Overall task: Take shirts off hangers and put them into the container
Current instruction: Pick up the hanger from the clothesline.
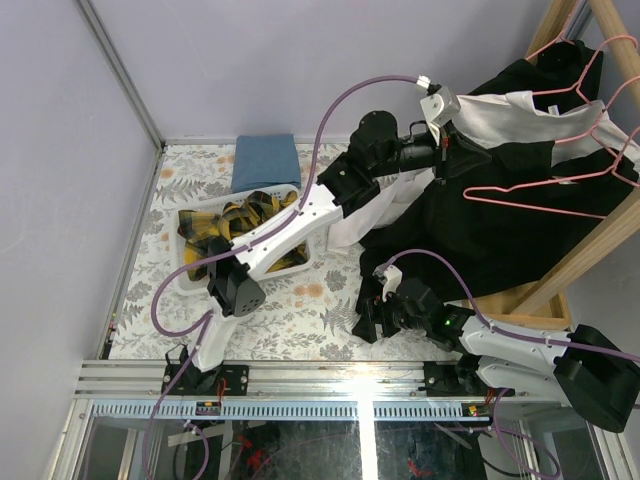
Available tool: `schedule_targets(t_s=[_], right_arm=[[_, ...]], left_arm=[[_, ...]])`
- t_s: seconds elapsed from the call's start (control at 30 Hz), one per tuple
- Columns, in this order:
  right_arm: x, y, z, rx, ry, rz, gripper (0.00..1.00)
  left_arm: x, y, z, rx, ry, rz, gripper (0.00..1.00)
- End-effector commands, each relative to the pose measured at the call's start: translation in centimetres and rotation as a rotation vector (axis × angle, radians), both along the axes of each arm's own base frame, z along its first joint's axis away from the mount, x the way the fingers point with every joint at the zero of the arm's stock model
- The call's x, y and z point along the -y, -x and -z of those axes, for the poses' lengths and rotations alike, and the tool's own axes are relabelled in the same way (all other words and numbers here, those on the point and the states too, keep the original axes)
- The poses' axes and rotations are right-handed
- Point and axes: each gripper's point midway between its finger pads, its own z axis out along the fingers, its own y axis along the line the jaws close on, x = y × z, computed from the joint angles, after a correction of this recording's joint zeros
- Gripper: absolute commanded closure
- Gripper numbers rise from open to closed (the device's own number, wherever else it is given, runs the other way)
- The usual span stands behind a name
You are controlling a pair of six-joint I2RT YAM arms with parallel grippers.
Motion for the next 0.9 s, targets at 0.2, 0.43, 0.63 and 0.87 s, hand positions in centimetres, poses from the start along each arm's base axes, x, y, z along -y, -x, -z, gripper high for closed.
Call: schedule_targets(t_s=[0.2, 0.43, 0.63, 0.87], right_arm=[[0.9, 0.7, 1.4, -0.058, 0.070, 0.008, 0.19], [0.9, 0.7, 1.5, -0.062, 0.075, 0.013, 0.19], [0.9, 0.7, 1.5, -0.059, 0.073, 0.010, 0.19], [0.8, 0.7, 1.4, -0.059, 0.071, 0.004, 0.19]], left_arm=[[-4.2, 2.9, -11.3, 0.157, 0.299, -0.021, 1.00], [-4.0, 3.4, -11.8, 0.151, 0.317, 0.012, 1.00], [-2.2, 1.9, -3.3, 0.045, 0.057, -0.006, 1.00], [-1.1, 0.0, 3.7, -0.038, -0.129, -0.046, 0.93]])
